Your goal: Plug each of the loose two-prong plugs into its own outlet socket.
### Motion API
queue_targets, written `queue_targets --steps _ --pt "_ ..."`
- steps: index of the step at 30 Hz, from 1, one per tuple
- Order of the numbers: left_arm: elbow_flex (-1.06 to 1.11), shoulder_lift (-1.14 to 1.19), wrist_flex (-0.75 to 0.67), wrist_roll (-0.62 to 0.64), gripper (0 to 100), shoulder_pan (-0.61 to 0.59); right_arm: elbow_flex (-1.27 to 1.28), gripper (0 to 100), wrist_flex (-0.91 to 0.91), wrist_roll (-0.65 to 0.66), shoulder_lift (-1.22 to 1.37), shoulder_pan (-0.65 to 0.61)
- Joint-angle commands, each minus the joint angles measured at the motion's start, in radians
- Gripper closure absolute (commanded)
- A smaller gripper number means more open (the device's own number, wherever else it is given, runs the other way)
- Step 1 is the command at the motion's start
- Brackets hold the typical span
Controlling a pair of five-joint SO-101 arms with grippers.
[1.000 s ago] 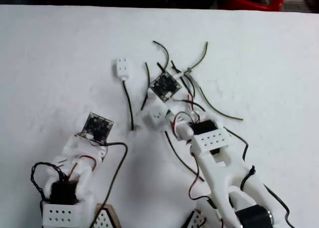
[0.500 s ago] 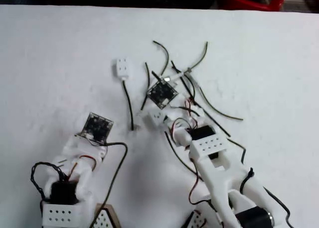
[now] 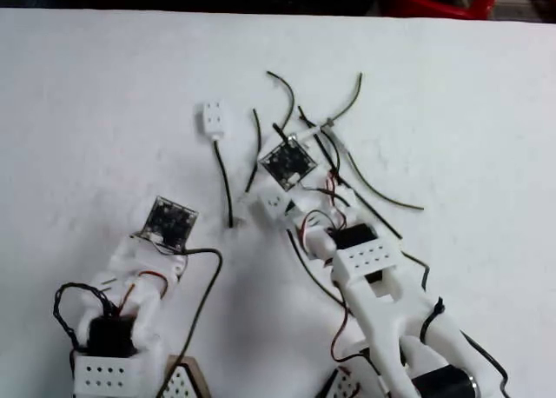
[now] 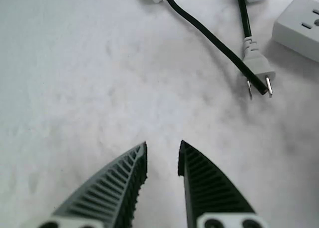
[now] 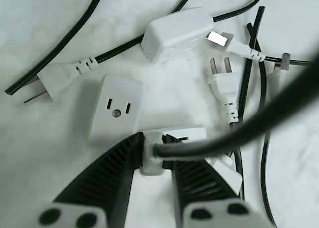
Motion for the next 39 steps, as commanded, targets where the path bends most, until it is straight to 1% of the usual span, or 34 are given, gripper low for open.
queue_targets --steps 1,4,7,11,15,27,39 --pt "-0.008 -0.008 -0.025 -0.011 88 -0.004 0.018 98.1 0.002 -0.011 0.001 0.013" --pt "-0.008 -0.008 -0.025 -0.011 88 -0.004 0.018 98.1 0.002 -0.003 0.021 0.03" --pt "-0.008 -0.008 -0.025 -0.011 88 -0.004 0.017 98.1 0.002 0.038 0.085 0.039" --pt "-0.006 -0.008 -0.025 -0.011 88 -0.004 -0.029 98.1 0.002 0.009 0.124 0.045" --pt "-0.006 -0.008 -0.025 -0.011 88 -0.004 -0.064 98.1 0.004 -0.06 0.127 0.036" --pt "-0.006 -0.008 -0.025 -0.011 88 -0.001 -0.064 98.1 0.097 -0.071 0.125 0.038" --pt "-0.006 -0.008 -0.021 -0.011 88 -0.001 -0.123 98.1 0.104 -0.287 0.125 0.001"
